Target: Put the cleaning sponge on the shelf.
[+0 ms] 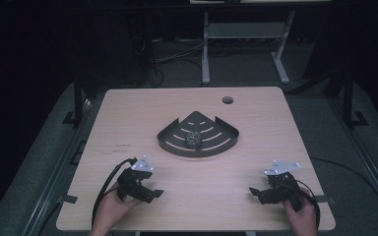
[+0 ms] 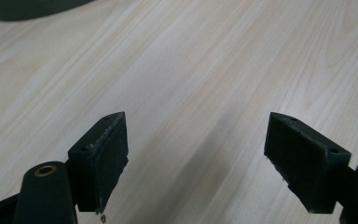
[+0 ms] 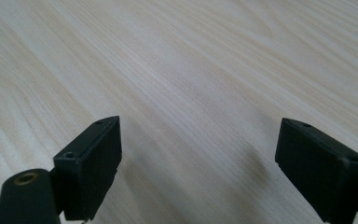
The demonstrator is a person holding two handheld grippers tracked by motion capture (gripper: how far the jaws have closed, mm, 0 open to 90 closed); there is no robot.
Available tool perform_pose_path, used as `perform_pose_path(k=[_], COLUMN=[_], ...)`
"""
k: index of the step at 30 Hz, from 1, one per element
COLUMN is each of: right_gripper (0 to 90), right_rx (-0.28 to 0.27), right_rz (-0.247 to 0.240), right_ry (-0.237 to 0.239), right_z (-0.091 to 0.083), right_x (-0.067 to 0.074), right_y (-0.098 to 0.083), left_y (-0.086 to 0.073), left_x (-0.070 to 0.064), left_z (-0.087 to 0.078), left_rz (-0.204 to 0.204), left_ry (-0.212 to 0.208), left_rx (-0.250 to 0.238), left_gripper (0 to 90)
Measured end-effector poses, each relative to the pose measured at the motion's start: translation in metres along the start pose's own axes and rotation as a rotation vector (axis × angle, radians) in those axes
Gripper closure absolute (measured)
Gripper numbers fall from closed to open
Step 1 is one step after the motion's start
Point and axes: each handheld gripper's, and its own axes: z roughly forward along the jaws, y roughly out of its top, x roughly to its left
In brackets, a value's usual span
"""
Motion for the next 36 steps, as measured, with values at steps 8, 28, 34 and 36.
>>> perform_pose_path(k=[8, 28, 34, 36], right_gripper=[14.0, 14.0, 14.0, 14.0], right_rx=[-0.002, 0.003, -0.005, -0.006], right_rz=[-0.005, -0.007, 0.001, 0.001], right_ry=[0.000, 0.003, 0.003, 0.004], right_z=[-0.001, 0.000, -0.001, -0.001], right_x=[0.000, 0.001, 0.000, 0.000], right_y=[-0.001, -0.002, -0.002, -0.002], left_y=[-0.015, -0.028, -0.030, -0.031], left_x=[0.004, 0.009, 0.010, 0.010], left_z=[-0.004, -0.017, -0.016, -0.015], left_rz=[-0.035, -0.063, -0.067, -0.070], left_ry=[0.013, 0.046, 0.044, 0.044], left_rx=[-0.009, -0.049, -0.048, -0.050], left_gripper=[20.6, 20.5, 20.5, 20.5])
